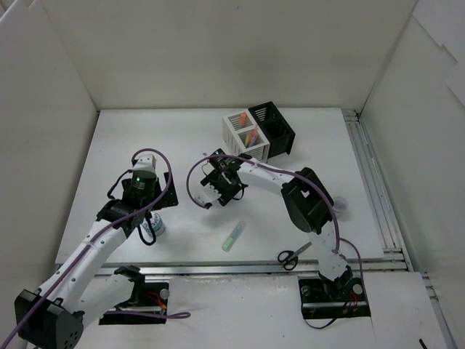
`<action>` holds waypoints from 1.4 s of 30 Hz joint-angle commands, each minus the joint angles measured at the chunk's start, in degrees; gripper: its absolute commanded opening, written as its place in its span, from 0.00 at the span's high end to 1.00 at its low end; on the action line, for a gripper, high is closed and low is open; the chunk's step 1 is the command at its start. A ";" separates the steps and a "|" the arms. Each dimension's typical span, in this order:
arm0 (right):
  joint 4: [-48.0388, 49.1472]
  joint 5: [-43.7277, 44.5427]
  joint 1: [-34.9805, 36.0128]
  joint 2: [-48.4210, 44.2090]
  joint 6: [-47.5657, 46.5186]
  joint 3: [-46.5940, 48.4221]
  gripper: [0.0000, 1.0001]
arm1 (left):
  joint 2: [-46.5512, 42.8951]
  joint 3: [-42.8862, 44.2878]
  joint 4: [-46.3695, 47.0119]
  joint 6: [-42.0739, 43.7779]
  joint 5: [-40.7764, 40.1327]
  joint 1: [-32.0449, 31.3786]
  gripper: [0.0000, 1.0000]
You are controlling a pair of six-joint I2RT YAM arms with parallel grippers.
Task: Sort the stationery into containers
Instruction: Pick up the pen from the center of the board.
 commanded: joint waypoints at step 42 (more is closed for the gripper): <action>3.99 -17.03 0.17 -17.54 29.44 1.44 1.00 | -11.99 -0.48 2.87 -1.48 -5.74 0.47 0.01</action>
